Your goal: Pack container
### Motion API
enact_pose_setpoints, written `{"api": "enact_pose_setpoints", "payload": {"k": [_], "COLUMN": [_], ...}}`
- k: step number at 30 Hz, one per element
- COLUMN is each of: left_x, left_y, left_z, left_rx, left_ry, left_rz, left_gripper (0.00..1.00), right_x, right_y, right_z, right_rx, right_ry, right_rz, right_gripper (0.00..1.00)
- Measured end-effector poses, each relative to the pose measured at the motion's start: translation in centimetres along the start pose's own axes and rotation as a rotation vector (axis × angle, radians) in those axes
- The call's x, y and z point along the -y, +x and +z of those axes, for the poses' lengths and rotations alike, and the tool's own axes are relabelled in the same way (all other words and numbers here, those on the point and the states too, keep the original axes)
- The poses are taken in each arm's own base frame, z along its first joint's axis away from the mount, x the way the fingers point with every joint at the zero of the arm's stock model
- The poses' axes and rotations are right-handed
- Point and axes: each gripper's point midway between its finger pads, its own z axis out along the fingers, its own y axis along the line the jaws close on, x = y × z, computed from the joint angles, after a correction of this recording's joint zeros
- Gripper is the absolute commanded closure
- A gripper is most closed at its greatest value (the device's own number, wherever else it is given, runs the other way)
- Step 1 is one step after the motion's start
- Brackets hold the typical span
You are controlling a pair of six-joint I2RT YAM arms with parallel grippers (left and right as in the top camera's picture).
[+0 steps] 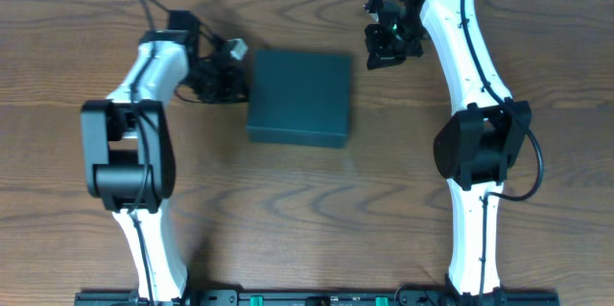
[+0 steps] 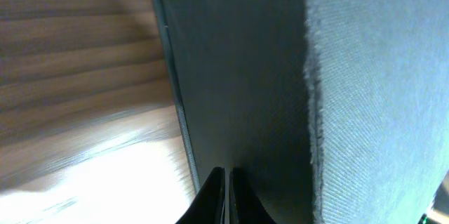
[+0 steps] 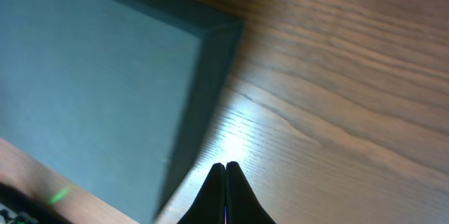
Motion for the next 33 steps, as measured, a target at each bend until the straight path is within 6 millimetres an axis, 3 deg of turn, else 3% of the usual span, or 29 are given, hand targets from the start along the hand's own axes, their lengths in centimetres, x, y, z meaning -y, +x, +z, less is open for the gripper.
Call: {"api": "enact_pose_setpoints", "payload": {"k": [4,7,18,21,23,28,31,33], "left_x": [2.9,3.9,3.6,5.3,7.3,13.9,17.4,18.8], "left_y": [0.4,0.8,2.3,3.1,3.3,4.3,8.0,11.4], "left_z": [2.1,2.8,1.8,-1.1,-4.4,-14.7,-20.1,-22.1], "left_rx": [-0.045,-0.064,-0.113,-0.107,-0.061,0.201,0.366,0.429], "left_ry": [0.015,0.019,-0.033,-0.068,-0.097,-0.182,-0.22,-0.234], "left_rz": [0.044,0.038,-0.075,-0.067,-0.032,0.142,0.24,0.277], "left_gripper": [0.94,0.94,0.94,0.94,0.94,0.94,0.94,0.94], "right_x": [1.5,2.5,5.2,5.1,4.5,1.4,-2.3,-4.8], "right_y": [0.6,1.1,1.4,1.6,1.9,2.7,5.2,7.3], "right_z": [-0.3,-0.6,-0.4,-0.8,-1.9,-9.0,-15.0,-17.8], "right_rx": [-0.022,-0.039,-0.048,-0.044,-0.03,0.124,0.239,0.292], "right_ry": [0.036,0.052,0.156,0.152,0.152,0.15,0.144,0.134], "right_rz": [0.042,0.066,0.118,0.121,0.114,0.061,-0.002,-0.054], "right_gripper": [0.98,0.99,0.98,0.98,0.99,0.98,0.98,0.98]}}
